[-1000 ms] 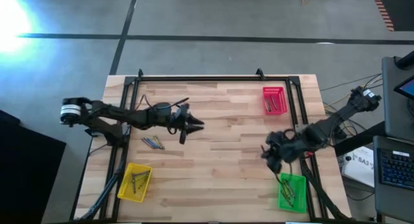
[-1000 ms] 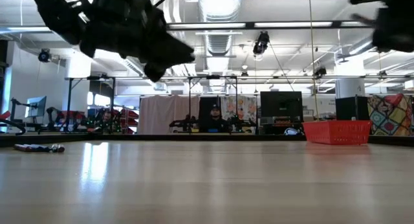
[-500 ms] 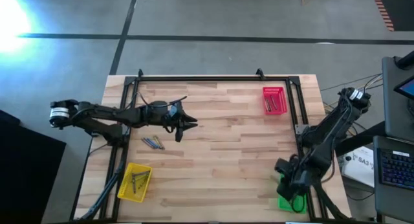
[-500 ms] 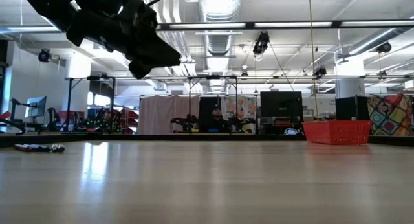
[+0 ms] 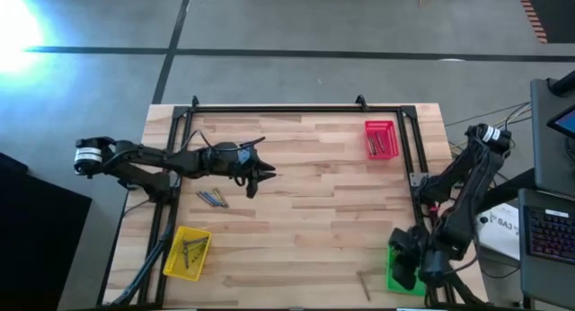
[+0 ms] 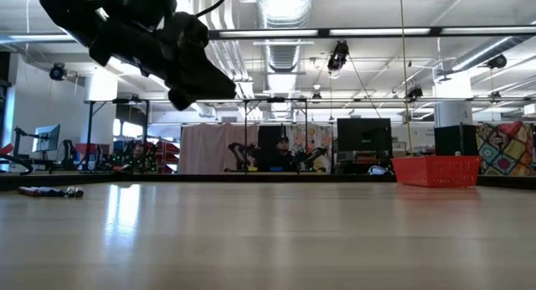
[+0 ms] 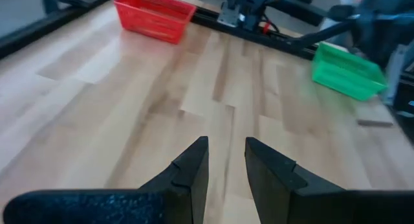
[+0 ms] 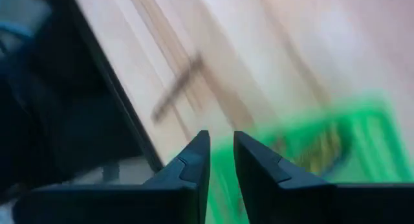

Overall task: Sort crayons
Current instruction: Put the brown crayon into the green bin

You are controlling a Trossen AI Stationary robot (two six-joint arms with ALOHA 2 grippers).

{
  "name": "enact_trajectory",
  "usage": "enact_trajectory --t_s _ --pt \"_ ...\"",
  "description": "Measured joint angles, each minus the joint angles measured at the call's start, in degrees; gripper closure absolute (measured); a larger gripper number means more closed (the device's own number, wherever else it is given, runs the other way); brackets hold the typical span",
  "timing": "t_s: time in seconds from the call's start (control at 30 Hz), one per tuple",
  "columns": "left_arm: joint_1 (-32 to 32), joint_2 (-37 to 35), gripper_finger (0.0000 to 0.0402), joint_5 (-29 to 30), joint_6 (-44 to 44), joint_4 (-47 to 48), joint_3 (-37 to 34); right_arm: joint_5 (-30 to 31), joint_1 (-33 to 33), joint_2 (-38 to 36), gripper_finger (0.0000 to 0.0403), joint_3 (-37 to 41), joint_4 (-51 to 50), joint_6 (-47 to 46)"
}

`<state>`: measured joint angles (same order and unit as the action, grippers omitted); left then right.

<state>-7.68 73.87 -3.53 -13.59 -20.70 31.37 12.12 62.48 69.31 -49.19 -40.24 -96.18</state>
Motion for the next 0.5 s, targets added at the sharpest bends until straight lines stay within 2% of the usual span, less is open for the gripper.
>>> enact_trajectory --t_s 0.1,0.17,0.4,0.5 --pt "0.00 0.00 0.0318 2.02 0.62 0.08 0.01 10.96 -1.89 -0.27 0.0328 -1.05 0.02 4.32" --pt "0.00 -0.01 0.0318 2.73 0.68 0.14 0.00 14.36 -4.08 0.14 0.0315 -1.38 0.14 4.97" --pt "0.00 0.00 0.0318 3.61 1.55 0.31 0.01 3.32 -13.00 9.52 0.0262 -4.88 5.00 6.60" --pt "0.17 0.00 0.0318 3.62 2.64 0.64 0.00 -1.16 -15.96 15.17 0.0242 -9.55 4.89 3.02"
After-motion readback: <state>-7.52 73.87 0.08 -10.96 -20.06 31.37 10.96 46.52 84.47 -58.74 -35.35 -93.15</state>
